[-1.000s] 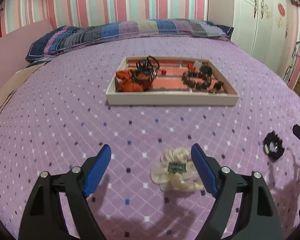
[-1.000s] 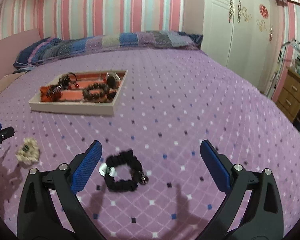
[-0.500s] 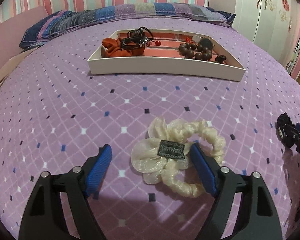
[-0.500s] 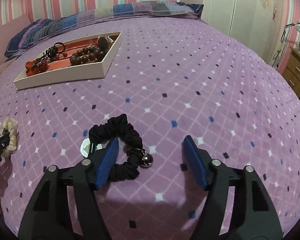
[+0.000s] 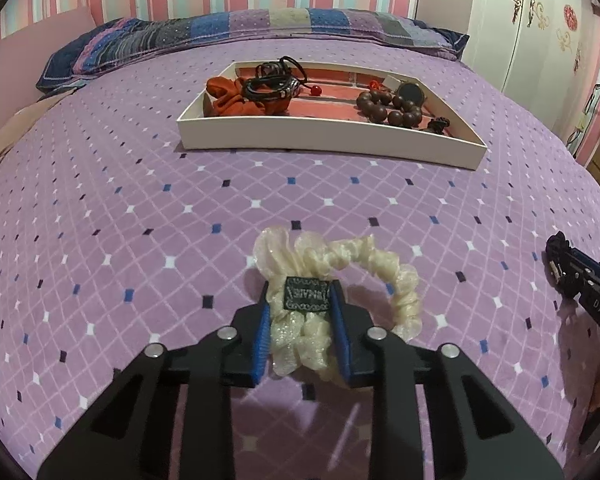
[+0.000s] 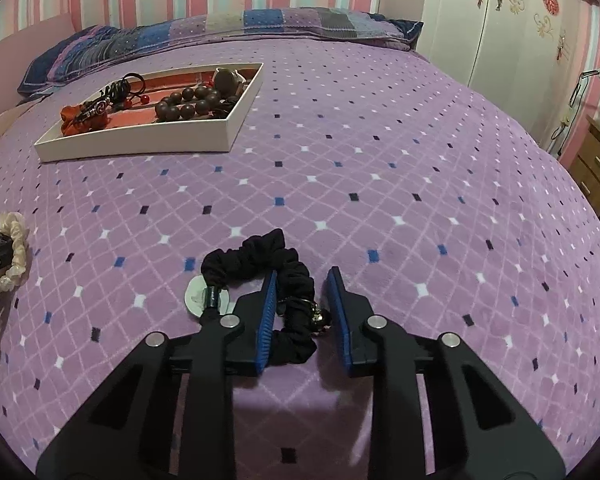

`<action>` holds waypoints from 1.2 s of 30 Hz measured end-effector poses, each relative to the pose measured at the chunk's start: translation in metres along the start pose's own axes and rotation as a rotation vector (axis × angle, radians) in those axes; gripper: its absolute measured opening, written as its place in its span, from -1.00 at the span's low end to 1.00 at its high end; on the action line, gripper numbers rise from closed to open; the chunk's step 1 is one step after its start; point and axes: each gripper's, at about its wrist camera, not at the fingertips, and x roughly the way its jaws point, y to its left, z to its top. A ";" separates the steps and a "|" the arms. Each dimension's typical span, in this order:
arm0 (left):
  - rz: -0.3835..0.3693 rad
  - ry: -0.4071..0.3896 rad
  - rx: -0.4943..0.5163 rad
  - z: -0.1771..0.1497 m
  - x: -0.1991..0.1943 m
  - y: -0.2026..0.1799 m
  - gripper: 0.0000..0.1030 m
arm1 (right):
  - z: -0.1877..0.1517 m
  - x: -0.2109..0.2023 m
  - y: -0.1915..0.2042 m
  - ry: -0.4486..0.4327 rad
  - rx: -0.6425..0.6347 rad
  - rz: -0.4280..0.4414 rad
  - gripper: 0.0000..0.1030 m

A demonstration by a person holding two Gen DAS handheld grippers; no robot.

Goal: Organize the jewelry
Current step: 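Grasp the black scrunchie with the right tool while the left tool grasps the cream scrunchie, then carry the black and cream scrunchies into the brick tray with both tools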

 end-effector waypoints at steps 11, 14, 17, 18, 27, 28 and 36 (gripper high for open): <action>-0.007 -0.005 0.006 0.004 -0.001 0.003 -0.51 | 0.004 -0.011 0.005 -0.049 0.003 0.002 -0.71; -0.005 -0.007 0.009 0.007 -0.001 0.005 -0.52 | 0.009 -0.014 0.006 -0.066 -0.002 -0.004 -0.71; -0.006 -0.014 0.010 0.013 0.000 0.009 -0.52 | 0.019 -0.015 0.007 -0.079 0.005 0.003 -0.71; -0.006 -0.016 0.010 0.016 0.000 0.010 -0.52 | 0.021 -0.015 0.008 -0.085 -0.001 -0.001 -0.71; 0.001 -0.081 0.013 0.056 0.000 0.022 -0.52 | 0.058 -0.011 0.015 -0.133 0.044 0.024 -0.71; 0.005 -0.092 0.016 0.062 -0.001 0.023 -0.52 | 0.063 -0.010 0.018 -0.139 0.047 0.032 -0.71; 0.011 -0.184 0.026 0.122 -0.003 0.025 -0.52 | 0.118 -0.002 0.055 -0.207 0.056 0.097 -0.71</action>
